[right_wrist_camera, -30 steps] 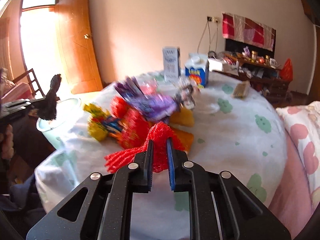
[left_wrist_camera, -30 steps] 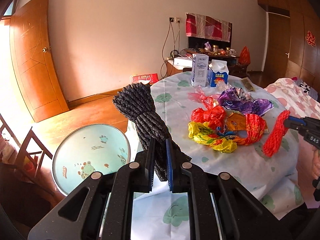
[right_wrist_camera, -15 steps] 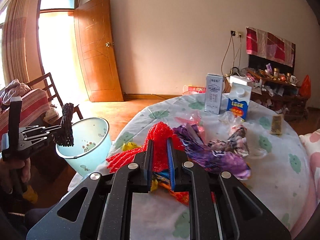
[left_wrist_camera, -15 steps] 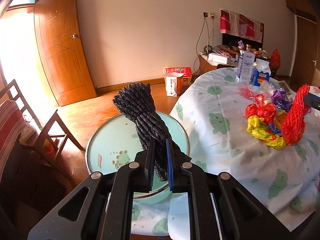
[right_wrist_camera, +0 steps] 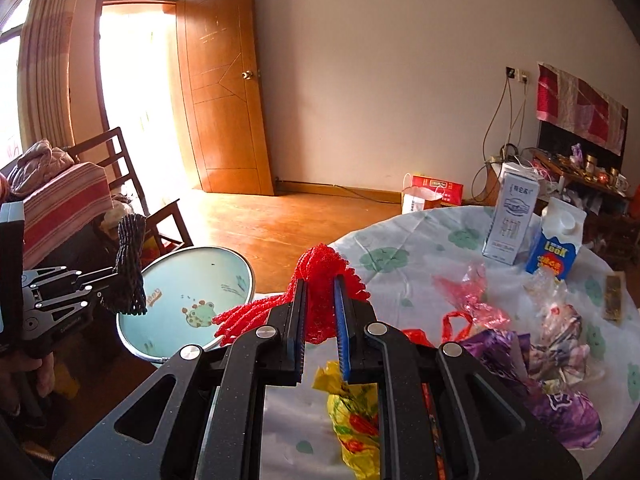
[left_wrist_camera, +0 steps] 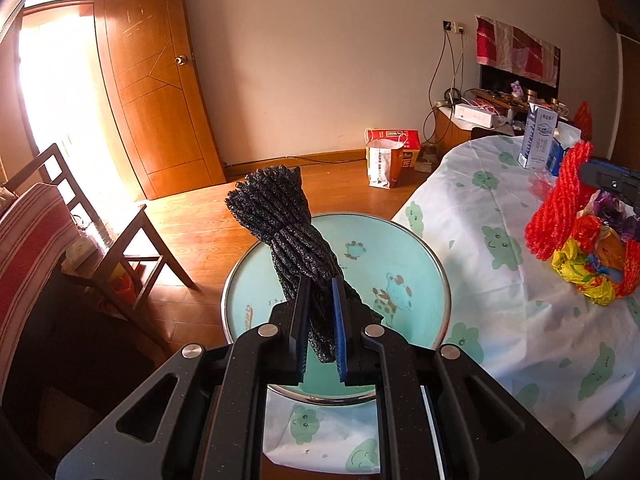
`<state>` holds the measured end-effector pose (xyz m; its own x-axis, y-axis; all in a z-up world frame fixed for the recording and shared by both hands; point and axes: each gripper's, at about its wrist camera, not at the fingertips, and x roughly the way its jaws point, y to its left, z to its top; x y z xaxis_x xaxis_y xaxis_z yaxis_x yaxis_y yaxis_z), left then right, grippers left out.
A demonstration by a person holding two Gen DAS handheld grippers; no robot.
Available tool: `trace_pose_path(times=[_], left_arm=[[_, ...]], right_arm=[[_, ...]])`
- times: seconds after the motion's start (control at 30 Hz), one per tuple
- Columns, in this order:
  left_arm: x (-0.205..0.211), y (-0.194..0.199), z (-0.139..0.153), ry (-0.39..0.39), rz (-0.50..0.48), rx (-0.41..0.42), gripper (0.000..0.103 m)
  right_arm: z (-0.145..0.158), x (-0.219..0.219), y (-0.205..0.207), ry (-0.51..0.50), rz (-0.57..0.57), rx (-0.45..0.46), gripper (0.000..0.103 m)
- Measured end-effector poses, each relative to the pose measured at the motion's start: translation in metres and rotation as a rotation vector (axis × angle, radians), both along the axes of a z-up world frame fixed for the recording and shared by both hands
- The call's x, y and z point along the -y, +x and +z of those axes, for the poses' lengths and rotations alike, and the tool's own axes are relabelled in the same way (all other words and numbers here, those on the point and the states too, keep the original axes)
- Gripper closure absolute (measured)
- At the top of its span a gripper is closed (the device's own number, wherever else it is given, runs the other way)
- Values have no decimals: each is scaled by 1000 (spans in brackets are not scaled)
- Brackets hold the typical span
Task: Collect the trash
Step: 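Carry the black bundle over the blue bucket with the left gripper while the right carries the red net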
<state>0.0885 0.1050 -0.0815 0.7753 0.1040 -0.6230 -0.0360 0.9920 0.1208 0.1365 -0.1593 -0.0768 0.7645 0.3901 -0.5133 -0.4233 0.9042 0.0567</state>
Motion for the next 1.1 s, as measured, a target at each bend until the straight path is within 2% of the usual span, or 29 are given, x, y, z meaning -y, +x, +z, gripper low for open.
trace_pose_path(times=[0.6, 1.1], left_arm=[[-29, 14, -12, 35, 61, -45, 92], [-28, 18, -13, 38, 64, -62, 92]], right_arm=[[-23, -71, 45, -65, 72, -47, 89], [-28, -99, 57, -100, 97, -59, 89]])
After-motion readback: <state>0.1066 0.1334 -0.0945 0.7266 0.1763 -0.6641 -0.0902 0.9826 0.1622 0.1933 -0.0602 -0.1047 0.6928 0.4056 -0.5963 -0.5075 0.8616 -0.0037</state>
